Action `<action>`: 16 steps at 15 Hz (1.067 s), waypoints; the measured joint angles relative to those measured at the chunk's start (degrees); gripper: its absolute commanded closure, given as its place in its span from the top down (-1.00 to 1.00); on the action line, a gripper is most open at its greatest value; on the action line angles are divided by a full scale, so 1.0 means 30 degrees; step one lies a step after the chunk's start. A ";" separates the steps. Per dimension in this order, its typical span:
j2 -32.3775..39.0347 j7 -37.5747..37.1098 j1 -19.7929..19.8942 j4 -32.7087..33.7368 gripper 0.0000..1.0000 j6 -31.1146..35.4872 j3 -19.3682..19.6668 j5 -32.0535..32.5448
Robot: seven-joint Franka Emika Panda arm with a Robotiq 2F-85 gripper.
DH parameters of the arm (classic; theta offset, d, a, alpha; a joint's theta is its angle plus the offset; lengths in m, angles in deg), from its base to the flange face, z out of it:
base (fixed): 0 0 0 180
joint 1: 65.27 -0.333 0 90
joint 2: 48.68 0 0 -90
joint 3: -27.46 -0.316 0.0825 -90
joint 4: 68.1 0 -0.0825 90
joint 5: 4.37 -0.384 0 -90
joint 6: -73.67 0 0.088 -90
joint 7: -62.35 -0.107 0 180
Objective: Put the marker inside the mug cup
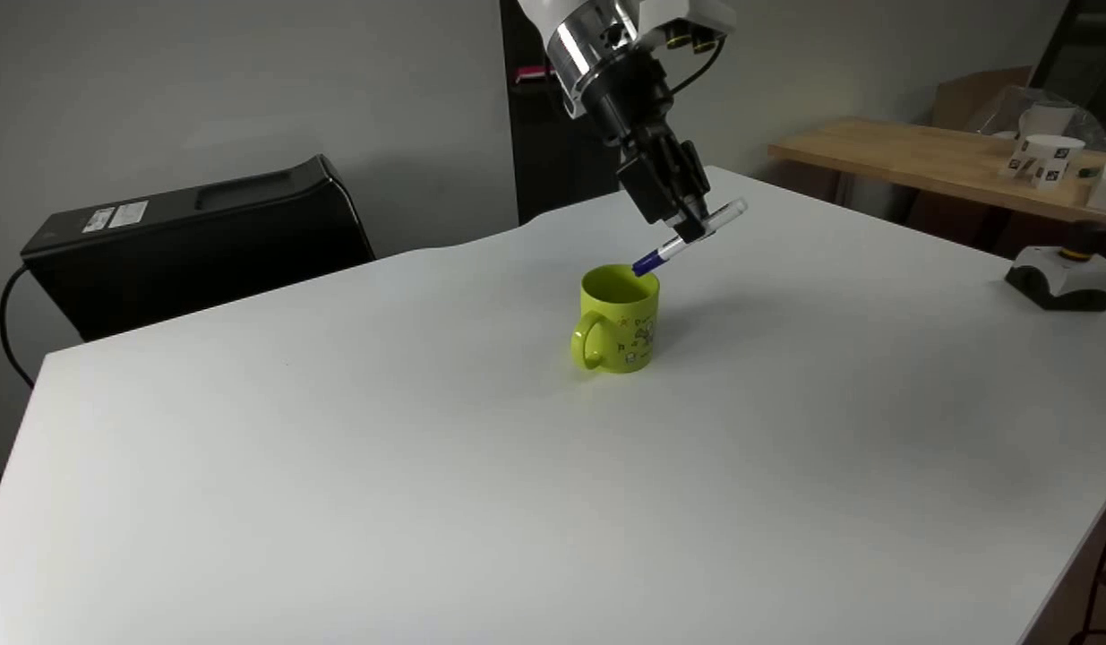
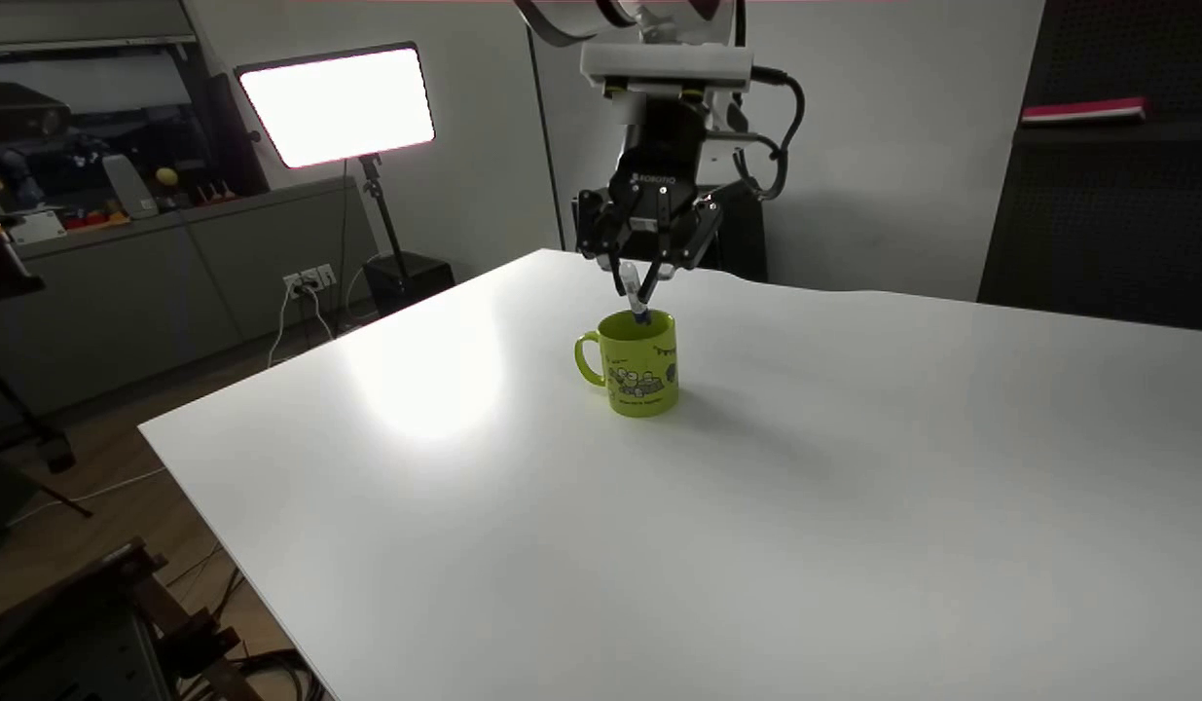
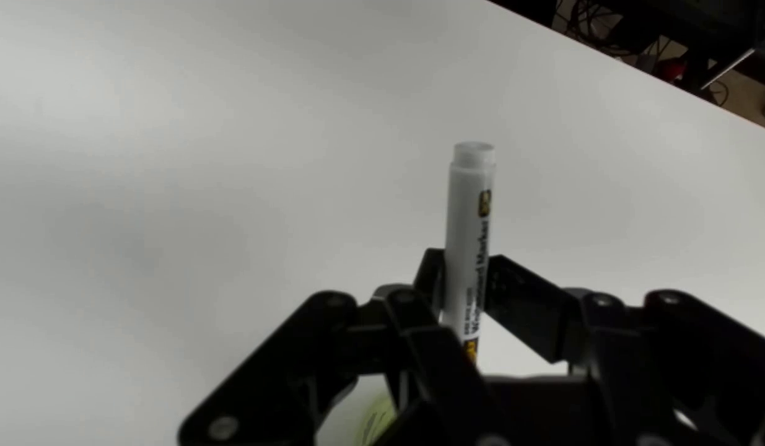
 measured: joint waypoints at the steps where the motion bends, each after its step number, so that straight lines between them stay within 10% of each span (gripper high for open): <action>1: 0.0075 0.0030 -0.0029 0.0055 -0.88 -0.0021 -0.0051 0.0000; 16: 0.1182 0.0464 -0.0228 0.0089 -0.88 -0.0196 -0.0346 0.0029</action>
